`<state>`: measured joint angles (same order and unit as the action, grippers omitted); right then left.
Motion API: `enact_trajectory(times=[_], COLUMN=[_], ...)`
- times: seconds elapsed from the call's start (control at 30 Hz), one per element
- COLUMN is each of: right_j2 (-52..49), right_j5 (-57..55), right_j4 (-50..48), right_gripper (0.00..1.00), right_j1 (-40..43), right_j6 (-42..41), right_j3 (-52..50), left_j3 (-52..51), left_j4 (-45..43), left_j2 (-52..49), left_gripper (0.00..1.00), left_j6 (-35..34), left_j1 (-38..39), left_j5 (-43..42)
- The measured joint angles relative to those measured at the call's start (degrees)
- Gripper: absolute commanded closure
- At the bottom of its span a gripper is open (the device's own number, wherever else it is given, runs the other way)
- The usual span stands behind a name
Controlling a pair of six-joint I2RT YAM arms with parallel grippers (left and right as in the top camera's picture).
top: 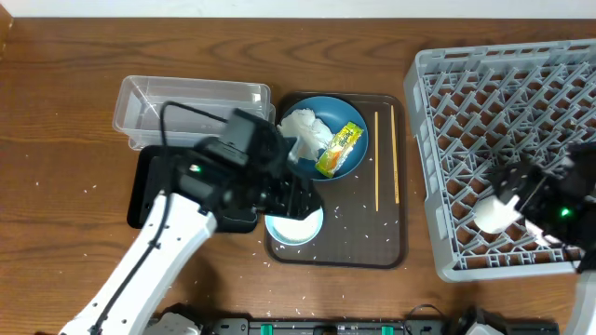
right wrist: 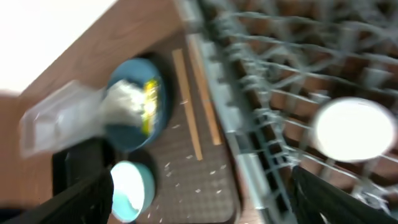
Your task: Sort waste into correct bins and load items into the dishwasher rack
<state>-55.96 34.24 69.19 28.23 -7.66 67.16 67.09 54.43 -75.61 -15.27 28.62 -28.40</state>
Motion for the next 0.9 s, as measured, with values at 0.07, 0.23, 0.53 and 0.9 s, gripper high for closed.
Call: enact_trajectory(times=[0.07, 0.23, 0.53, 0.9], right_j2=[2.2, 4.7, 4.5, 4.5], right_j5=[1.3, 2.9, 3.1, 3.1], right_j4=[0.0, 0.1, 1.1, 1.7], right_gripper=[0.11, 0.11, 0.11, 0.1], right_j1=[-2.5, -6.0, -6.3, -6.3], right_j6=[0.9, 1.9, 2.3, 2.3], right_j3=[0.0, 0.0, 0.0, 0.0], left_j3=[-1.2, -5.0, -5.8, -5.8], left_j4=[-1.0, -6.2, -12.8, -12.7], left_j2=[-0.9, -7.8, -22.6, -25.5], left_gripper=[0.39, 0.39, 0.68, 0.73], left_j6=[-0.9, -3.0, -6.4, -9.0], left_j1=[2.1, 8.3, 17.9, 19.6], left_j5=[7.6, 15.7, 21.5, 23.3])
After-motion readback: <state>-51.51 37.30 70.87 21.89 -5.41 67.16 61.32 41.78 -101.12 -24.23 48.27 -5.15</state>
